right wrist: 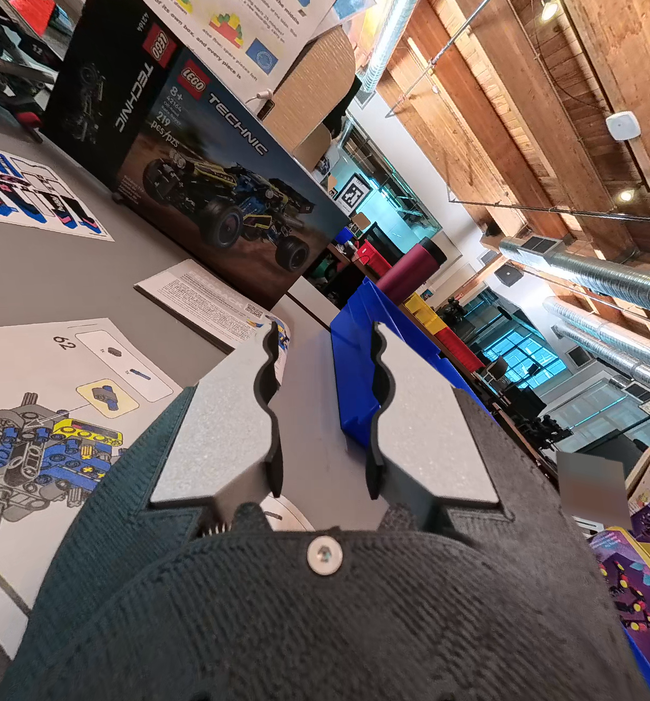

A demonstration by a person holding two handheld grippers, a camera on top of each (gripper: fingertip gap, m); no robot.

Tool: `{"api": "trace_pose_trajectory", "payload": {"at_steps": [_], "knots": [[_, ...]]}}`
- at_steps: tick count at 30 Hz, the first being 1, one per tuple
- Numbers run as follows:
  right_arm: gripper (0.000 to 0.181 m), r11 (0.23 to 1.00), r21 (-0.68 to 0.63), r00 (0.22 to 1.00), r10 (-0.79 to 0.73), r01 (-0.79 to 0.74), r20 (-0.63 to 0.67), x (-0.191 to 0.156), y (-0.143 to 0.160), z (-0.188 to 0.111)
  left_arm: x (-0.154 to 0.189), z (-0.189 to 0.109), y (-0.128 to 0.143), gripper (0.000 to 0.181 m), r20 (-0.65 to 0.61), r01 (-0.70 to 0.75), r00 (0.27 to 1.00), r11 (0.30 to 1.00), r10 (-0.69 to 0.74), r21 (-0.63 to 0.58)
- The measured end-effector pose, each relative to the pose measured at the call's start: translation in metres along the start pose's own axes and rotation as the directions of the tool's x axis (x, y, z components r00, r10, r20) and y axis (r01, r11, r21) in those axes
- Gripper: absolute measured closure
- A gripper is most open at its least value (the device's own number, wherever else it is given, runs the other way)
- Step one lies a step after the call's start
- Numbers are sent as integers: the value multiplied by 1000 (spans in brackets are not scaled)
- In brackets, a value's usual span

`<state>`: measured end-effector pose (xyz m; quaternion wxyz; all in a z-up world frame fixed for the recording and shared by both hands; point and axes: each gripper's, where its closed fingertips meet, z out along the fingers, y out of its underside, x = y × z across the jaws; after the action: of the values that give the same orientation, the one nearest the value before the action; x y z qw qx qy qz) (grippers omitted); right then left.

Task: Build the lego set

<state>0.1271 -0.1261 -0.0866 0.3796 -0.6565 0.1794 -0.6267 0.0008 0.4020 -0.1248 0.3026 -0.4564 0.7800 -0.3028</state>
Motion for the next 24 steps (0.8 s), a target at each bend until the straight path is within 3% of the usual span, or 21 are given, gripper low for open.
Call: {"api": "trace_pose_trajectory", "payload": {"at_steps": [6,12,16,21,24], "knots": [[135,1000,-3,1000,4,-4,-1,1,1,0,29,-12,0,168,-103,-46,994,999,47,12],[136,1000,-17,1000,-8,8,-3,1,3,0,99,-13,6,171,-298,-179,938,984,177,23],[135,1000,-25,1000,4,-4,11,-1,4,1,119,7,20,168,-290,-467,849,884,442,-16],[135,999,-28,999,-14,15,30,-5,4,1,135,19,16,167,-385,-636,708,772,592,18],[135,1000,-27,999,-7,8,41,-6,5,1,137,23,24,167,-469,-676,659,737,587,-28]]}}
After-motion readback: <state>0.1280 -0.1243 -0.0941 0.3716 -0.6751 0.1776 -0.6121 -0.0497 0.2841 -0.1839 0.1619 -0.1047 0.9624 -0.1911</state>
